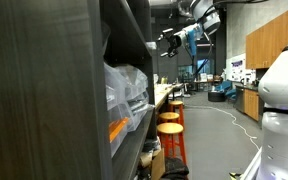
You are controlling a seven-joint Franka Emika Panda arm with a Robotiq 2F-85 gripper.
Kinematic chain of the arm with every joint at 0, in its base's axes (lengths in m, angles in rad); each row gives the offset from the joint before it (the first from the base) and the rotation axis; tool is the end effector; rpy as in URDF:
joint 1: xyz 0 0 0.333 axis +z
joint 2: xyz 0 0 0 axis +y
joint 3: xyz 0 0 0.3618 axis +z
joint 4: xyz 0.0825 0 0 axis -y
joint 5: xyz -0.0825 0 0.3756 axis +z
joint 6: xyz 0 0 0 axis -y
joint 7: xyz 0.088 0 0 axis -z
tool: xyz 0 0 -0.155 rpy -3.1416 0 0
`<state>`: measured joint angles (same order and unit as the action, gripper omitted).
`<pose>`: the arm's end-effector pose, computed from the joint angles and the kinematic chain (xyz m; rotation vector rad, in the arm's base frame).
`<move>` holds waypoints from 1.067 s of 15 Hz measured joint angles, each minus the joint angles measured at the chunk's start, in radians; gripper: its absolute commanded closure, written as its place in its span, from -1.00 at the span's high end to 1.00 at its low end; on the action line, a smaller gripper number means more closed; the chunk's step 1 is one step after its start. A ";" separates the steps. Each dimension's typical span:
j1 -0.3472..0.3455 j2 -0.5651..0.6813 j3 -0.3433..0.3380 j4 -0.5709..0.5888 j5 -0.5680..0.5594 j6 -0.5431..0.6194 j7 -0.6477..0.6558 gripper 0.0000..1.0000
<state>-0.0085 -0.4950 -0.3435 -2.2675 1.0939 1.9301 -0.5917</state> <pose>0.4129 -0.0747 0.6199 -2.0007 0.0983 -0.6974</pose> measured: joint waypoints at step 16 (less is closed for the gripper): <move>-0.098 0.136 0.023 0.151 0.226 -0.107 -0.069 1.00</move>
<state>-0.1067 -0.3589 -0.3204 -2.1167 1.3201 1.8227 -0.6603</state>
